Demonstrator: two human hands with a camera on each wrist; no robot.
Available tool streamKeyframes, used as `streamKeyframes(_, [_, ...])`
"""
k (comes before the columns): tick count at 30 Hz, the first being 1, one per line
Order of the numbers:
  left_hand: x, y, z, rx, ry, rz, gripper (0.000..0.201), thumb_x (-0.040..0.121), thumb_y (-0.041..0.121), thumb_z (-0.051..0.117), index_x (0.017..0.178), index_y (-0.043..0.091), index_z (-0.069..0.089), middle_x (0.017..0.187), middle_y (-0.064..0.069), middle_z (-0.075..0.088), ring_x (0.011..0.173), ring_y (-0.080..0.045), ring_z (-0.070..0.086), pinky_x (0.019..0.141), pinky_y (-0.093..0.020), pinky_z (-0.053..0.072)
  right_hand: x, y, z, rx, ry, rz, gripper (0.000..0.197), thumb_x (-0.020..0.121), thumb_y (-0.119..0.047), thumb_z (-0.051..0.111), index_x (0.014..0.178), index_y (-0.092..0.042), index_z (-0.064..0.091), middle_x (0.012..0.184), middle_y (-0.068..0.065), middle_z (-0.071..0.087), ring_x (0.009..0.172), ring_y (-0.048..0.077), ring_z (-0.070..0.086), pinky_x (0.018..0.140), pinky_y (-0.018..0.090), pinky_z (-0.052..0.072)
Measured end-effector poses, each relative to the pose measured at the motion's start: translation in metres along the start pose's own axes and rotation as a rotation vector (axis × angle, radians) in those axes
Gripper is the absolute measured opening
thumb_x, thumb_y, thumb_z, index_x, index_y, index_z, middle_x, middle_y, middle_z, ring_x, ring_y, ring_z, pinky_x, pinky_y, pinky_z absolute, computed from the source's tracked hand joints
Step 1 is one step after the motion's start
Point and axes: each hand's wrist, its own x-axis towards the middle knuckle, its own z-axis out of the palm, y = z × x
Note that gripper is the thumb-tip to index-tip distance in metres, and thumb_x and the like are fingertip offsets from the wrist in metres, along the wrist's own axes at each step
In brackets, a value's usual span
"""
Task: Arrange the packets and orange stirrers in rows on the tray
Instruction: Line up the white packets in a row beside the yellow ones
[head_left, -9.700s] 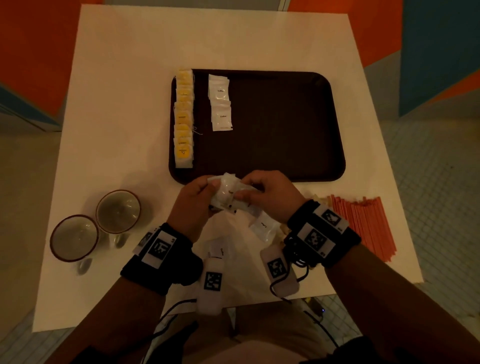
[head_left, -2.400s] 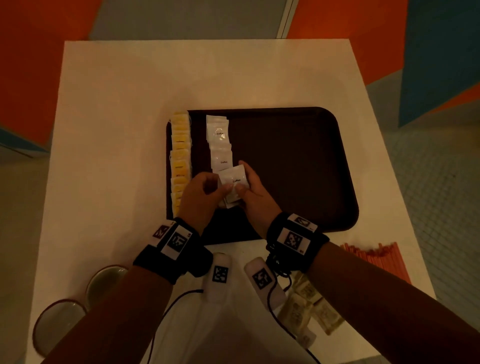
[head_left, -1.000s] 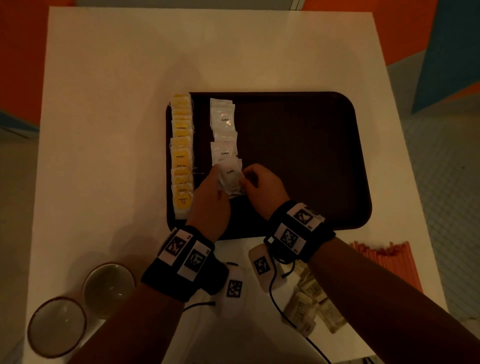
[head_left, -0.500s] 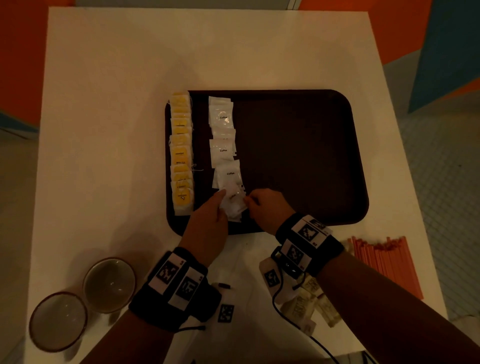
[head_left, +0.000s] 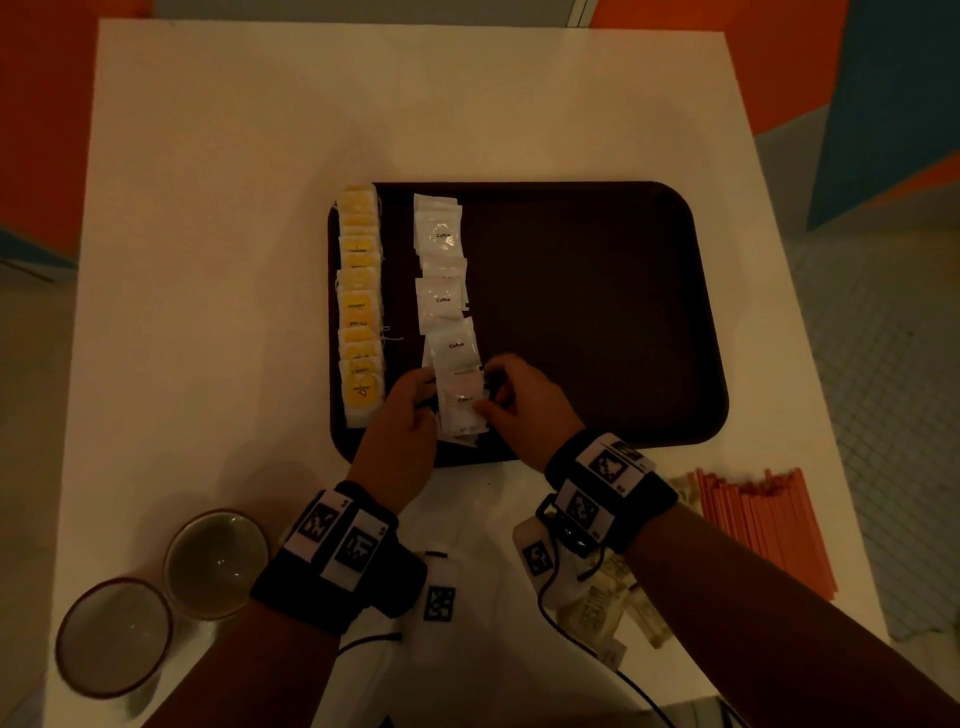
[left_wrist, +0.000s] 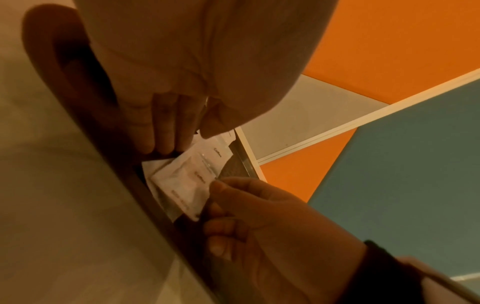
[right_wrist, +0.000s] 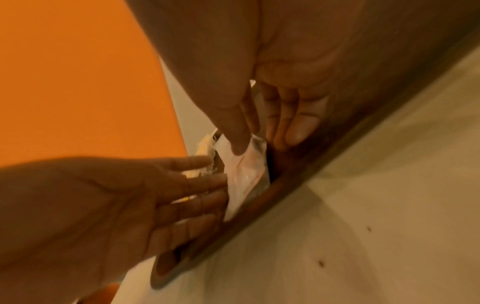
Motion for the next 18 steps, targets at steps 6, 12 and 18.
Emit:
streamKeyframes(6, [-0.005, -0.002, 0.001, 0.008, 0.019, -0.025, 0.044, 0.091, -0.007, 0.036, 0.132, 0.010, 0.039, 0.117, -0.003, 0.048, 0.108, -0.010, 0.045, 0.083, -0.016, 0.040, -0.005, 0.004, 0.012, -0.070, 0.011, -0.008, 0.020, 0.086, -0.018, 0.059, 0.104, -0.015, 0.052, 0.106, 0.005, 0.051, 0.088, 0.014, 0.051, 0.078, 0.025, 0.045])
streamKeyframes(12, [-0.008, -0.006, 0.003, -0.093, 0.070, -0.076, 0.043, 0.091, -0.008, 0.035, 0.130, 0.010, 0.040, 0.113, -0.003, 0.052, 0.087, -0.001, 0.052, 0.064, -0.004, 0.046, -0.009, 0.003, 0.014, 0.154, 0.003, 0.044, 0.031, 0.080, -0.010, 0.066, 0.104, -0.020, 0.051, 0.095, -0.006, 0.055, 0.087, 0.007, 0.054, 0.066, 0.010, 0.040])
streamKeyframes(18, [-0.004, -0.007, 0.002, -0.112, 0.135, -0.157, 0.040, 0.091, 0.002, 0.046, 0.129, 0.014, 0.041, 0.105, -0.002, 0.054, 0.086, -0.007, 0.054, 0.064, -0.013, 0.042, -0.010, 0.003, 0.013, 0.185, 0.004, 0.049, 0.025, 0.076, -0.011, 0.069, 0.094, -0.022, 0.054, 0.109, -0.001, 0.055, 0.098, 0.013, 0.055, 0.082, 0.023, 0.049])
